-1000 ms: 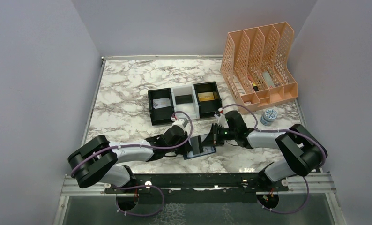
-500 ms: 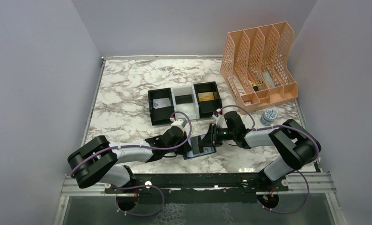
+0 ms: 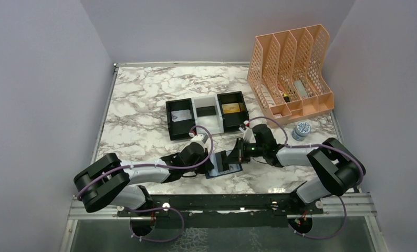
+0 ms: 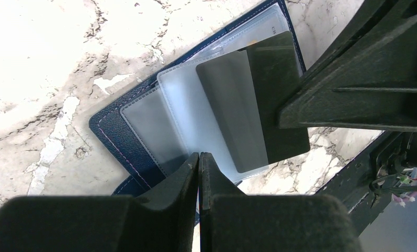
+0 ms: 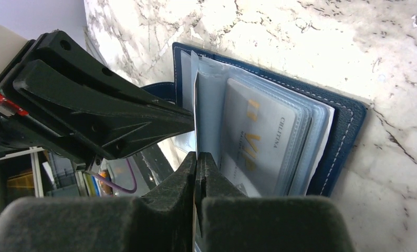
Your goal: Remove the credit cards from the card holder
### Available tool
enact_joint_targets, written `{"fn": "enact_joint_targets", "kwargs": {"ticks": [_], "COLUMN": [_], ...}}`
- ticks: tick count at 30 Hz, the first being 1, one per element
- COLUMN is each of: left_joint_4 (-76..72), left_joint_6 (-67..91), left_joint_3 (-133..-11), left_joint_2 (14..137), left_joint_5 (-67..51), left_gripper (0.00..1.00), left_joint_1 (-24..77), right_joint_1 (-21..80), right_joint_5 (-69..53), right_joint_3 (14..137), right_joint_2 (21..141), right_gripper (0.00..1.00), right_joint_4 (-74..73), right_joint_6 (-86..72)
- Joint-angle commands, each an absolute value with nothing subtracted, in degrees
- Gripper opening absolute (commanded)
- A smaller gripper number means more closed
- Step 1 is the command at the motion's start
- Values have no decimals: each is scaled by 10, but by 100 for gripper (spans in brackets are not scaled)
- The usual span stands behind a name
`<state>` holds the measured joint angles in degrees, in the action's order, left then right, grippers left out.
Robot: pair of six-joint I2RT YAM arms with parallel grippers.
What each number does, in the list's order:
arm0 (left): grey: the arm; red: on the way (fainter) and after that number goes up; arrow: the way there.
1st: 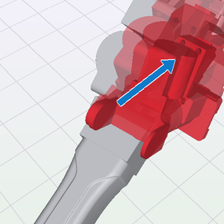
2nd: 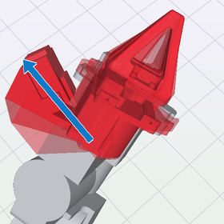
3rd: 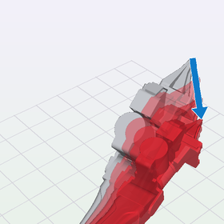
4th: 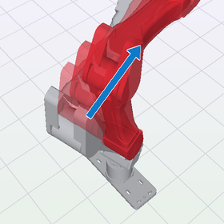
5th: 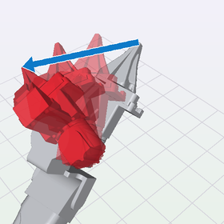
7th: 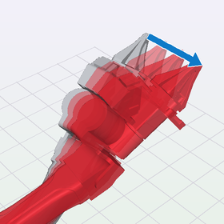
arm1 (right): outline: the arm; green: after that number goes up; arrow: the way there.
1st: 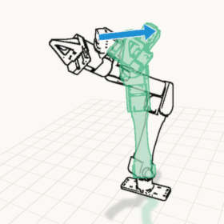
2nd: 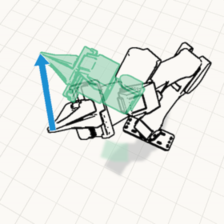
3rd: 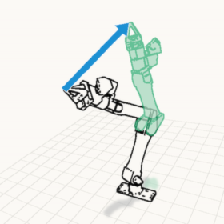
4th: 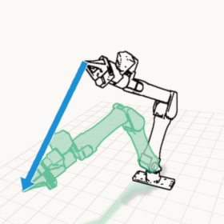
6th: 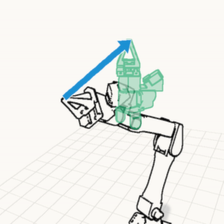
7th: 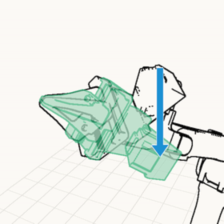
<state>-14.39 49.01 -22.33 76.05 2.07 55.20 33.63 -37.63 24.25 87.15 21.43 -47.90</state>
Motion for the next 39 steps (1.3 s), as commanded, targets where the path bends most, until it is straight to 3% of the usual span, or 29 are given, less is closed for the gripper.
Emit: {"fn": "enact_joint_targets", "kwargs": {"ticks": [1, 14, 19, 26, 31, 35, 39], "left_joint_4": [-91, -91, -91, -92, -90, -87, -86], "left_joint_6": [482, 473, 473, 475, 478, 478, 478], "left_joint_3": [-204, -215, -214, -213, -209, -205, -204], "left_joint_2": [764, 768, 765, 768, 758, 750, 751], "left_joint_5": [42, 41, 40, 39, 43, 47, 47], "left_gripper": [9, 9, 9, 8, 8, 8, 8], "left_joint_1": [551, 552, 552, 552, 552, 551, 552], "right_joint_1": [332, 332, 333, 333, 332, 332, 332], "right_joint_5": [-339, -383, -390, -382, -352, -356, -370], "right_joint_3": [234, 228, 230, 228, 228, 225, 218], "right_joint_2": [838, 901, 935, 931, 898, 883, 882], "right_gripper": [1, 25, 23, 7, 6, 12, 4], "right_joint_4": [175, 294, 327, 313, 261, 249, 268], "right_joint_6": [-457, -496, -507, -502, -485, -481, -491]}}
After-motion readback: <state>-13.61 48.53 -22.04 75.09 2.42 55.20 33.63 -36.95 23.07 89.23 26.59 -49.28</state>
